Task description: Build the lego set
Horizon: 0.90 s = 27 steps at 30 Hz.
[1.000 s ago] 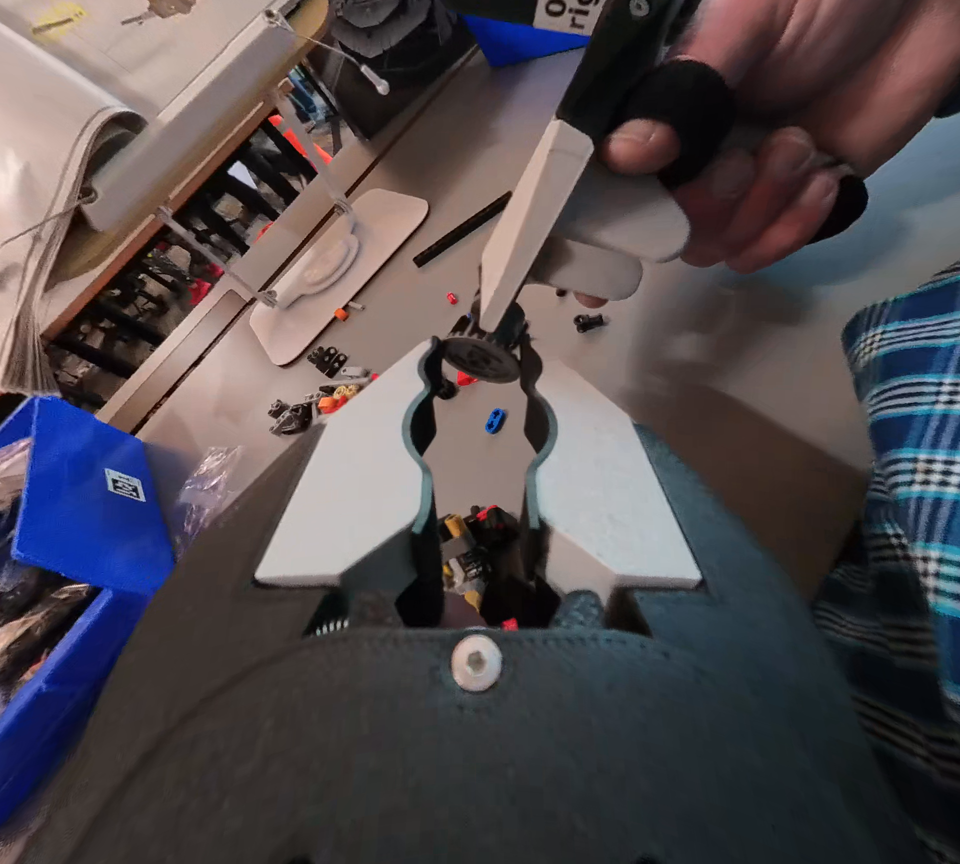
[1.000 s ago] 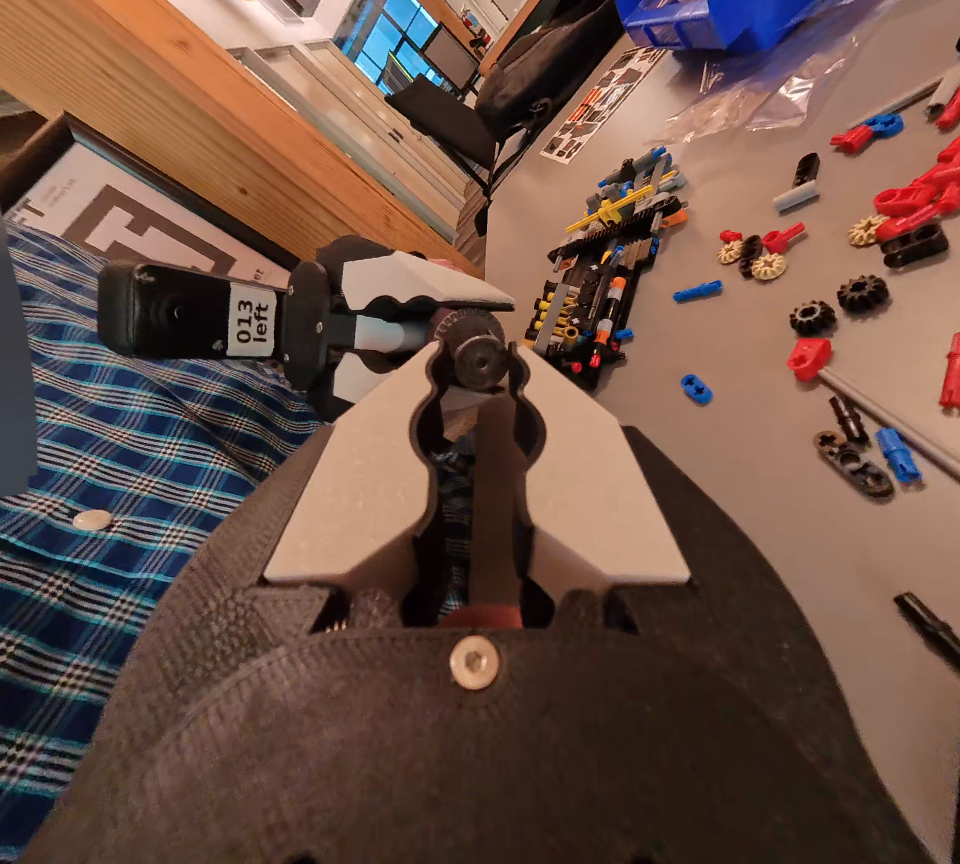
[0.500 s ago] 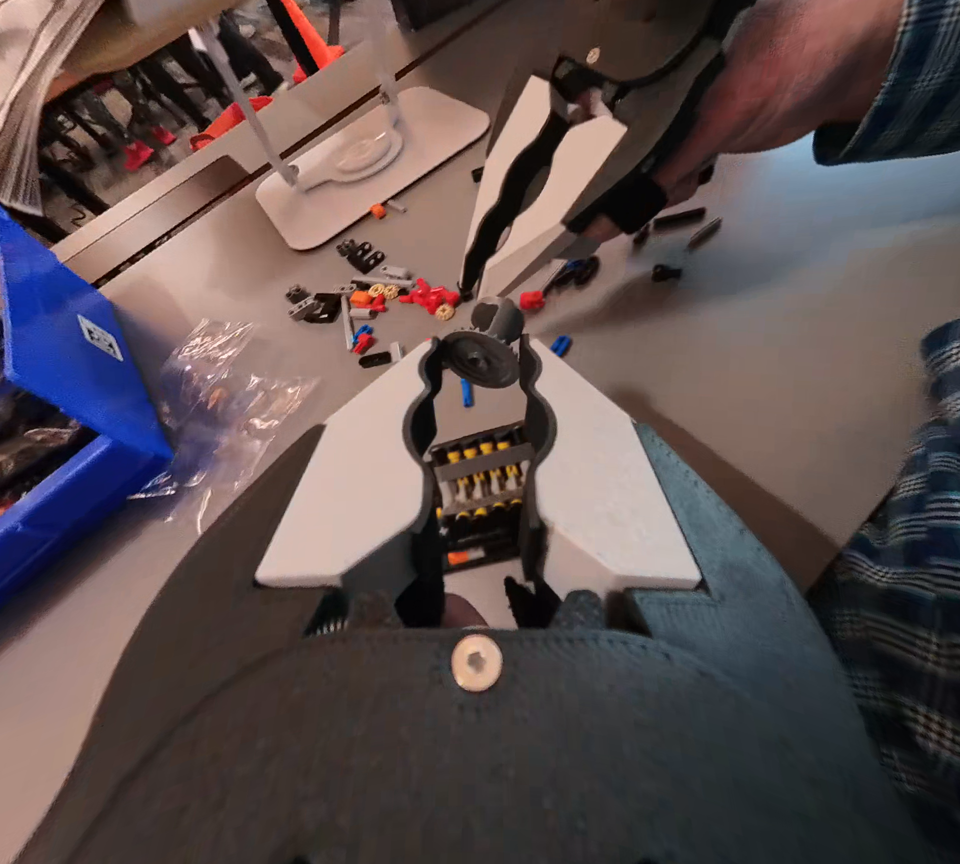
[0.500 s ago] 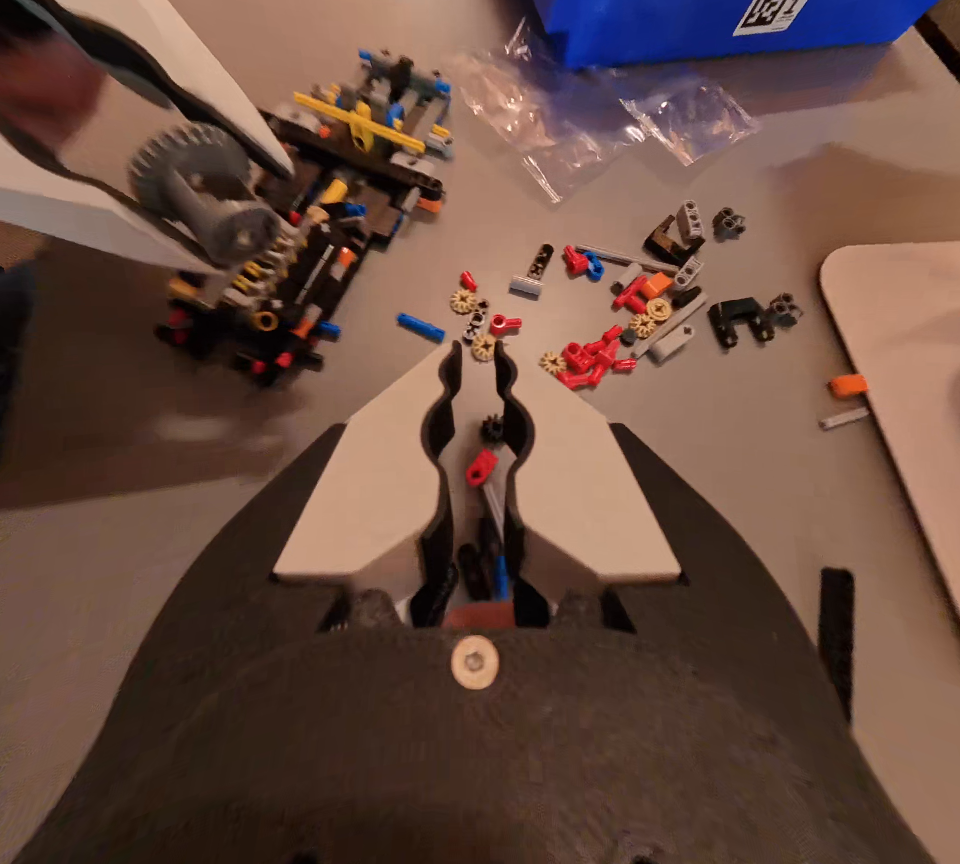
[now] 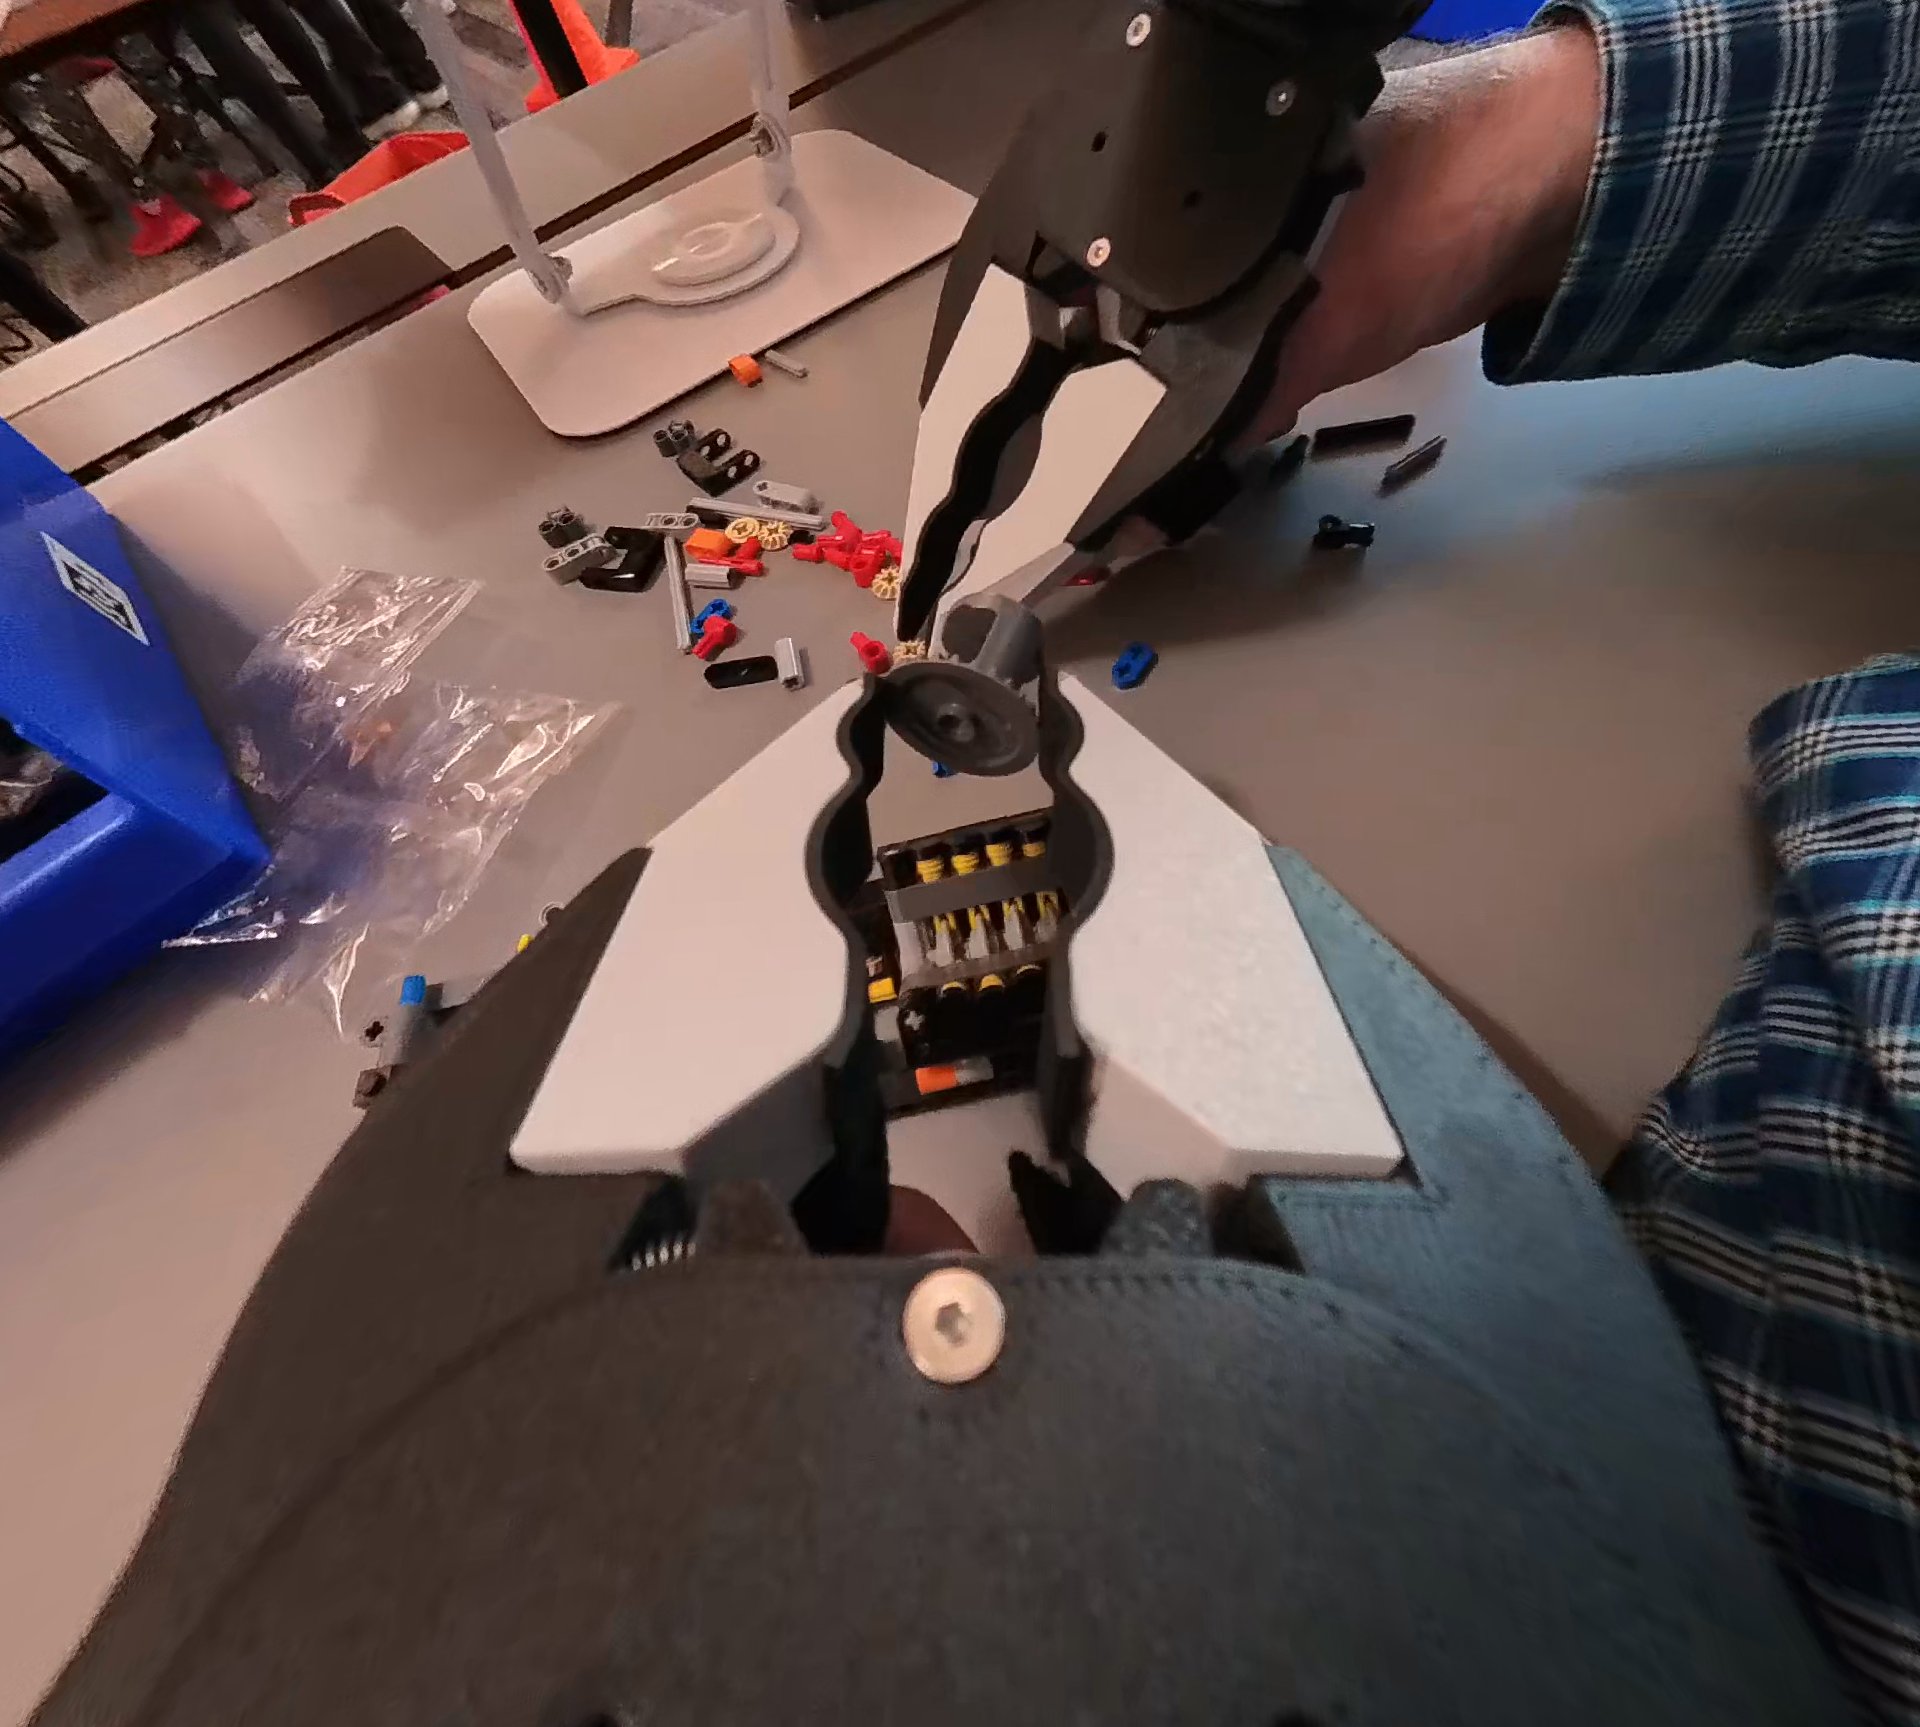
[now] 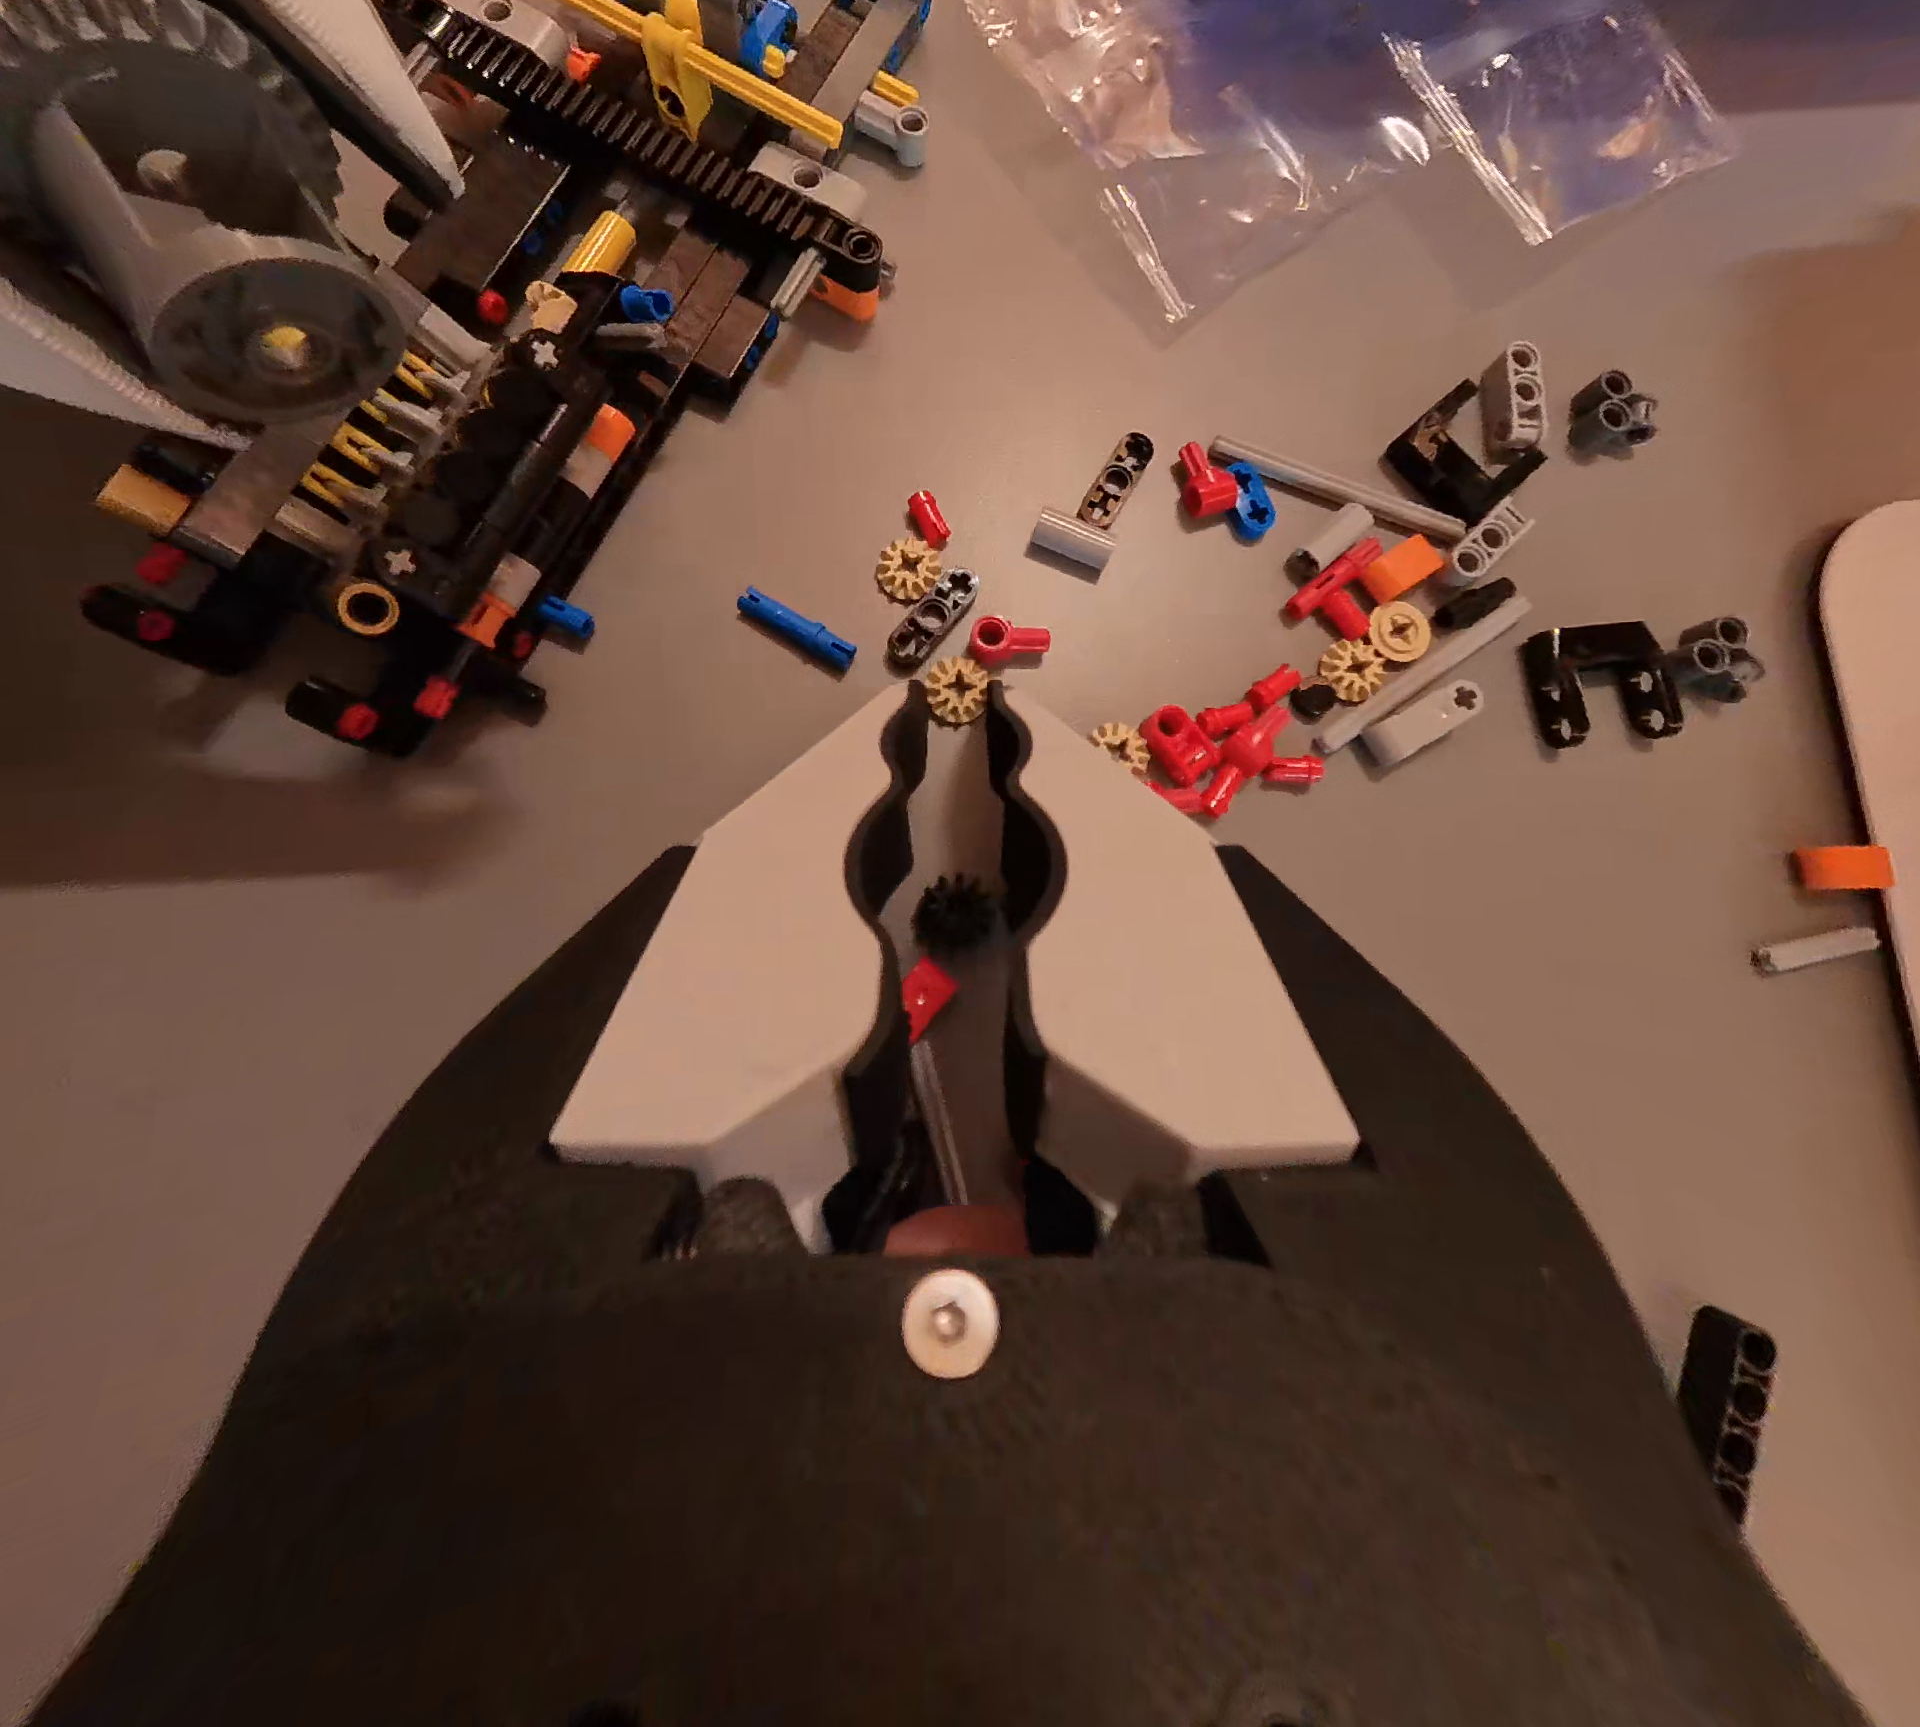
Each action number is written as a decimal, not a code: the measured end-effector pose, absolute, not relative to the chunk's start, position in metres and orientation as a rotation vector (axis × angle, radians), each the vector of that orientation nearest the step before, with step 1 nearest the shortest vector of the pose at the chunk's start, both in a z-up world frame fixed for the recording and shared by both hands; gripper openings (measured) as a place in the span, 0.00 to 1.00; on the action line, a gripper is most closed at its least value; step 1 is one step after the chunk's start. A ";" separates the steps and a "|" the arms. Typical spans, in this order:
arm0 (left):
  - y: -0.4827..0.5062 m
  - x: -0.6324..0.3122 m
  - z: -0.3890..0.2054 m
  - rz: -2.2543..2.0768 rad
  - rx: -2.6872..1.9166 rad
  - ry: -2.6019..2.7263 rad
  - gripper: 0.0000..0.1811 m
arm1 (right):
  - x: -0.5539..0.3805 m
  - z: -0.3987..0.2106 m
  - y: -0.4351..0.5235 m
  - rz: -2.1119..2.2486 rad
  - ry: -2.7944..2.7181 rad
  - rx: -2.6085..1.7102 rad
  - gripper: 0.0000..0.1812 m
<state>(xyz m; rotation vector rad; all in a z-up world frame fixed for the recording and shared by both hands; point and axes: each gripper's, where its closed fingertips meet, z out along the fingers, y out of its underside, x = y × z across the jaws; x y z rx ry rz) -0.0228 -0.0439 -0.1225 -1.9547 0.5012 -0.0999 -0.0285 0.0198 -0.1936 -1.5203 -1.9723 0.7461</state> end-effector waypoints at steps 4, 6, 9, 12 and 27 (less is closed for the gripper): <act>-0.043 -0.025 -0.124 -0.099 -1.961 0.510 0.15 | -0.028 -0.190 0.019 0.766 -1.967 -1.502 0.05; -0.043 -0.025 -0.124 -0.107 -1.963 0.511 0.15 | -0.027 -0.182 0.018 0.788 -1.944 -1.469 0.05; -0.043 -0.025 -0.121 -0.157 -1.948 0.481 0.15 | -0.021 -0.163 0.012 0.825 -1.910 -1.401 0.05; -0.042 -0.019 -0.117 -0.233 -1.947 0.450 0.15 | -0.009 -0.146 0.003 0.837 -1.896 -1.337 0.05; -0.049 0.116 -0.171 -0.390 -2.166 0.667 0.15 | 0.117 -0.151 -0.023 0.684 -1.839 -1.400 0.05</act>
